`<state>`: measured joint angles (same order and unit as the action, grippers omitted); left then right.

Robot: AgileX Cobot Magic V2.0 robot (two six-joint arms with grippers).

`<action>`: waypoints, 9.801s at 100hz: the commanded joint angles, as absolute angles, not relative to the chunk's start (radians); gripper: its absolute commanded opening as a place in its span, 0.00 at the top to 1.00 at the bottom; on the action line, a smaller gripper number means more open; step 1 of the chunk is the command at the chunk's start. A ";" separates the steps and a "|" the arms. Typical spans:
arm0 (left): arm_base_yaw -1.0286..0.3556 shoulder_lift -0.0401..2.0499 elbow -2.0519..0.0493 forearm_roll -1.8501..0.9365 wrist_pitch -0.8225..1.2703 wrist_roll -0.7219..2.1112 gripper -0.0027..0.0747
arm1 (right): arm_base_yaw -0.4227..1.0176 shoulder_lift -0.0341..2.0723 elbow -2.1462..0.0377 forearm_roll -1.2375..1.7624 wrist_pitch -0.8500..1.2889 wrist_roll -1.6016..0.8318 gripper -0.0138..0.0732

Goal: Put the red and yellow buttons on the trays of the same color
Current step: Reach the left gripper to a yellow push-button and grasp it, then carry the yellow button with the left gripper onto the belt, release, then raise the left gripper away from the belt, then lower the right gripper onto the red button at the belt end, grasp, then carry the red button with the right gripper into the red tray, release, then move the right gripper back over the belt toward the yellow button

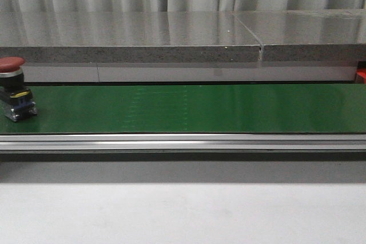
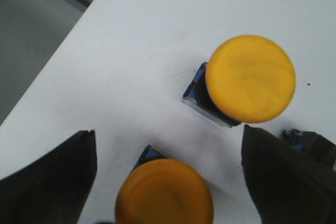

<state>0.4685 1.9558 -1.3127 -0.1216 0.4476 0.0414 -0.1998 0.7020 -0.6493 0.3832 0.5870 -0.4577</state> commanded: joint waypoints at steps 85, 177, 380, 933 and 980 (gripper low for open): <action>0.470 1.681 -1.345 -0.212 0.461 0.031 0.98 | -0.201 0.698 -0.673 0.396 0.527 -0.466 0.98; 0.169 1.441 -1.153 -0.209 0.564 0.065 0.98 | -0.201 0.698 -0.673 0.396 0.527 -0.466 0.98; -0.012 0.924 -0.957 -0.254 0.399 0.146 0.19 | -0.201 0.698 -0.673 0.396 0.527 -0.466 0.98; -0.012 0.351 -0.495 -0.260 0.464 0.146 0.99 | -0.563 2.166 -1.819 0.416 0.538 -0.470 0.70; -0.012 0.351 -0.495 -0.260 0.464 0.146 0.99 | -0.563 2.101 -1.862 0.416 0.551 -0.470 0.18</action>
<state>-0.0032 0.3440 -0.4681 -0.2427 0.5332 0.1459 -0.5599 2.2096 -1.8034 0.3980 0.5867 -0.4693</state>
